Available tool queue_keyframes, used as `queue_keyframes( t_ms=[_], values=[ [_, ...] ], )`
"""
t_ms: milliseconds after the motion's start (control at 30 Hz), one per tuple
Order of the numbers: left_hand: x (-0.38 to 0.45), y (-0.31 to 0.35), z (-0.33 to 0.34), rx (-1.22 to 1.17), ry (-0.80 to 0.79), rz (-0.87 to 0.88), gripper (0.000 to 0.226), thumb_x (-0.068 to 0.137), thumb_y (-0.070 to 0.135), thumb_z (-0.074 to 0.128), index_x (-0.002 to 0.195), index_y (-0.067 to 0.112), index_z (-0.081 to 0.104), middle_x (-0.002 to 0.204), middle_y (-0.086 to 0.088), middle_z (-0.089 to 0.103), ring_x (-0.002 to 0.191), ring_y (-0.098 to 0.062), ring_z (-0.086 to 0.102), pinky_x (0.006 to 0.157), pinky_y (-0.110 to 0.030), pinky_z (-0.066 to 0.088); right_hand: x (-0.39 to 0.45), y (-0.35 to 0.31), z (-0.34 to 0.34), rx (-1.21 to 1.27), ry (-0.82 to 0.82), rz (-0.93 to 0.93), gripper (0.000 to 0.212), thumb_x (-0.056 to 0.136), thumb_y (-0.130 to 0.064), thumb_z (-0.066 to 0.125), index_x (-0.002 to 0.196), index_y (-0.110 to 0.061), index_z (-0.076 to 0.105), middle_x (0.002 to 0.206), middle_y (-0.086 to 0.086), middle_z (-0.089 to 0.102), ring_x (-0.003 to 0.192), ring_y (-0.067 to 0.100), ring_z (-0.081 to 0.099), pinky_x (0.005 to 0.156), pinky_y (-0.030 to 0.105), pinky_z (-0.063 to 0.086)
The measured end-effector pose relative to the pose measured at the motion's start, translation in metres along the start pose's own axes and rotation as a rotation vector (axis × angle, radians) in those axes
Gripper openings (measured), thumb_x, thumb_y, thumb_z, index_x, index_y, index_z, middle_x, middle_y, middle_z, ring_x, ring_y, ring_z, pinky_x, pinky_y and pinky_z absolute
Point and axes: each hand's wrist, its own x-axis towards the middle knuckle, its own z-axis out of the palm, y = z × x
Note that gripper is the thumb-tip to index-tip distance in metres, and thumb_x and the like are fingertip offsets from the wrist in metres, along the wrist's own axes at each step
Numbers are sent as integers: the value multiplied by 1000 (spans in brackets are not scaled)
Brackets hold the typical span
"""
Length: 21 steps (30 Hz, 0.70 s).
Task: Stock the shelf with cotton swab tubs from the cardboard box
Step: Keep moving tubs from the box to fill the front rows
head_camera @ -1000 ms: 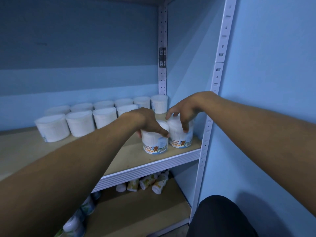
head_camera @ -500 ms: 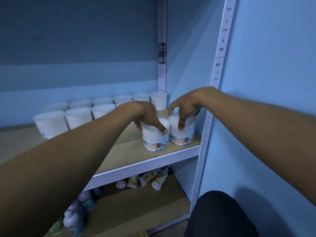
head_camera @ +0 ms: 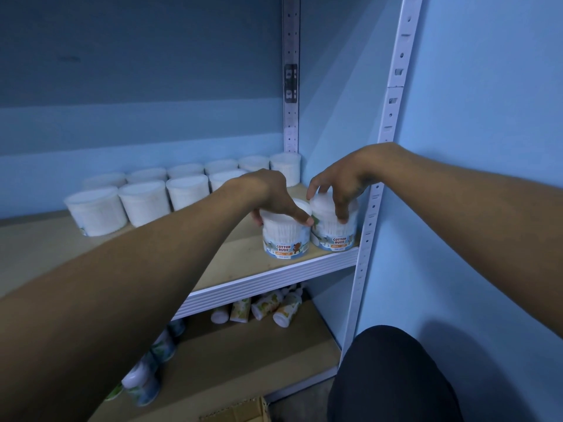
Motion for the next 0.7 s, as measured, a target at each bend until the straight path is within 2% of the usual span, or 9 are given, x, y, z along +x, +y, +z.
queue_keyframes(
  t_ms=[367,567,633,700],
  values=[
    [-2,4,1,48,25,-15,81,57,74,78,102,10,57,115,-6,62,68,-24,75,79,-35,61,-4,1,3,-29,31,-31,85,76,-11,85,144,-39,41,149,-4,43,129,29,48,106,39,46],
    [-2,4,0,70,11,-38,87,56,76,76,107,9,55,117,-8,60,68,-25,75,79,-35,61,-4,2,5,-26,44,-52,85,79,-9,82,145,-39,39,154,-4,38,132,29,45,107,40,45],
    [1,3,-1,64,-7,-44,93,55,78,75,114,9,54,122,-8,57,74,-26,75,80,-36,61,-4,1,4,-12,26,-42,88,80,-9,81,149,-38,34,156,-2,35,135,30,42,109,40,43],
    [5,0,-2,15,-40,-41,108,52,78,76,130,9,50,131,-7,53,87,-28,72,78,-38,62,-3,0,4,-11,8,-16,93,81,-15,82,152,-40,29,157,-1,33,139,32,38,111,43,41]
  ],
)
